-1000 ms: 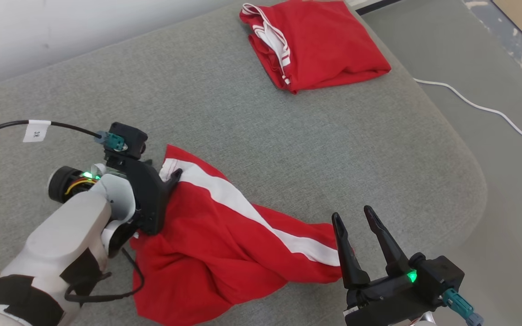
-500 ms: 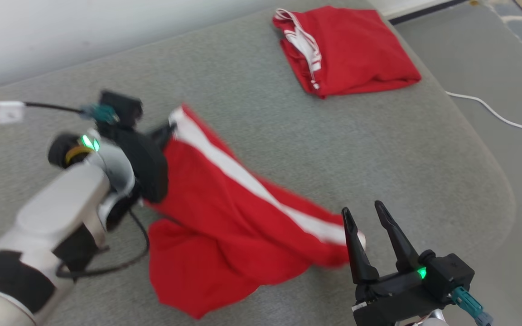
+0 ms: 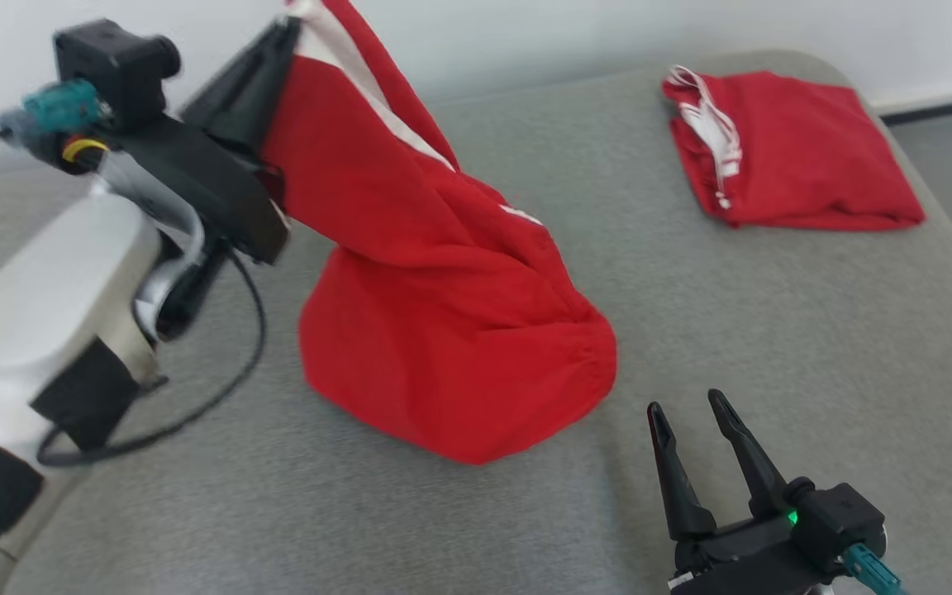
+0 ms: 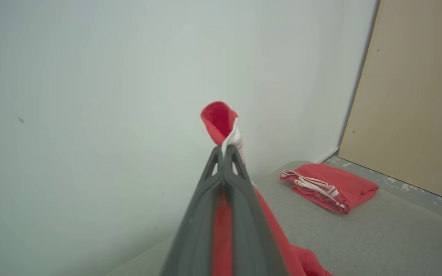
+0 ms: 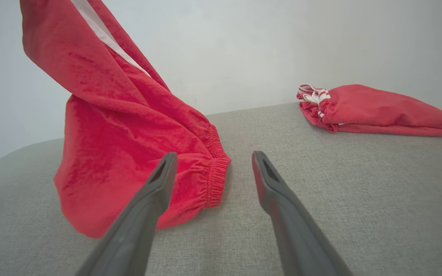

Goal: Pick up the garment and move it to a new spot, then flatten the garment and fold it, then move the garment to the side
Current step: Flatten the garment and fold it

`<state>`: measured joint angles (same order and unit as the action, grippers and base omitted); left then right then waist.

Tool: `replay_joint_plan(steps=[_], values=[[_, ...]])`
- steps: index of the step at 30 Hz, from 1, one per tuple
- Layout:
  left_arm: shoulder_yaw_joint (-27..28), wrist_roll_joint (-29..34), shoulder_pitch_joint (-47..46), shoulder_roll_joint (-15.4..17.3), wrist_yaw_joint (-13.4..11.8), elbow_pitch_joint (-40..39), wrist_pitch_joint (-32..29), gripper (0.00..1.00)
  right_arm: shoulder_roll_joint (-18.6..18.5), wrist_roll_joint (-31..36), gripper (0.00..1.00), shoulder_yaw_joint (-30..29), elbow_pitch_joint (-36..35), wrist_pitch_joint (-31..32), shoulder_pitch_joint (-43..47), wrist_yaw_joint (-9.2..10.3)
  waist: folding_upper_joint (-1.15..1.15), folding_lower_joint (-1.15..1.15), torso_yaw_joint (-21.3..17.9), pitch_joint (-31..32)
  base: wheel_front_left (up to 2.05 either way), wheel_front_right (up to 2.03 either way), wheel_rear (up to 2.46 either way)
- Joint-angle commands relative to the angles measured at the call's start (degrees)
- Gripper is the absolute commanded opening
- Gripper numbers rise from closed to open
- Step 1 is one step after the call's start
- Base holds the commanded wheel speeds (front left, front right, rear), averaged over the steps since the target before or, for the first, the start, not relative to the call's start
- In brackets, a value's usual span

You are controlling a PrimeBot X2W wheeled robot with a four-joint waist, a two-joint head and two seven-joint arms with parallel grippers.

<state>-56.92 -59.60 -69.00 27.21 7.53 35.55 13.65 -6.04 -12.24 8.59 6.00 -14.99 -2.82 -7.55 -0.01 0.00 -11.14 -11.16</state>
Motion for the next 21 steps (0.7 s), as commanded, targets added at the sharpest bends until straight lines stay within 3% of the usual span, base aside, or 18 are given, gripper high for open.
replay_joint_plan(steps=[1, 4, 8, 11, 14, 16, 19, 21], values=[[0.15, 0.00, 2.79, -0.12, -0.57, -2.65, 0.57, 0.00, -0.35, 0.25, 1.00, -0.28, 0.01, -0.24, 0.98, 0.16, 0.01, 0.00, 6.00, 3.52, 0.00, 0.00, 0.00], [0.93, -0.21, 8.29, 1.10, -2.98, -9.73, 1.15, 0.00, -0.48, -0.03, 1.00, 0.04, 0.18, -0.24, 1.72, 0.16, 0.01, 0.00, 7.91, 4.19, 0.00, 0.00, 0.00], [2.80, -1.18, 20.54, 2.47, -8.29, -21.18, 1.54, 0.00, -0.49, -0.15, 1.00, -0.30, 0.19, -0.24, 2.49, 0.16, 0.01, 0.00, 9.60, 4.66, 0.00, 0.00, 0.00], [7.29, -0.64, 32.55, 3.50, -13.00, -29.50, 1.54, 0.00, -0.68, -0.19, 1.00, -0.50, -0.08, -0.24, 2.83, 0.16, 0.01, 0.00, 10.42, 4.53, 0.00, 0.00, 0.00], [11.68, -0.04, 45.55, 2.57, -15.61, -34.08, 1.51, 0.00, -0.98, -0.26, 1.00, -0.97, -0.33, -0.24, 3.22, 0.16, 0.01, 0.00, 11.18, 4.30, 0.00, 0.00, 0.00], [14.77, 1.06, 52.43, 1.24, -16.19, -34.93, 1.53, 0.00, -1.16, -0.34, 1.00, -1.16, -0.31, -0.24, 3.25, 0.16, 0.01, 0.00, 11.55, 4.23, 0.00, 0.00, 0.00], [17.73, 3.39, 60.73, -0.66, -15.07, -33.32, 1.54, 0.00, -1.47, -0.37, 1.00, -1.36, -0.35, -0.24, 3.68, 0.16, 0.01, 0.00, 12.24, 4.33, 0.00, 0.00, 0.00], [20.16, 3.14, 64.06, -3.58, -13.56, -31.78, 1.53, 0.00, -1.69, -0.41, 1.00, -1.23, -0.27, -0.24, 3.80, 0.16, 0.01, 0.00, 12.74, 4.49, 0.00, 0.00, 0.00]])
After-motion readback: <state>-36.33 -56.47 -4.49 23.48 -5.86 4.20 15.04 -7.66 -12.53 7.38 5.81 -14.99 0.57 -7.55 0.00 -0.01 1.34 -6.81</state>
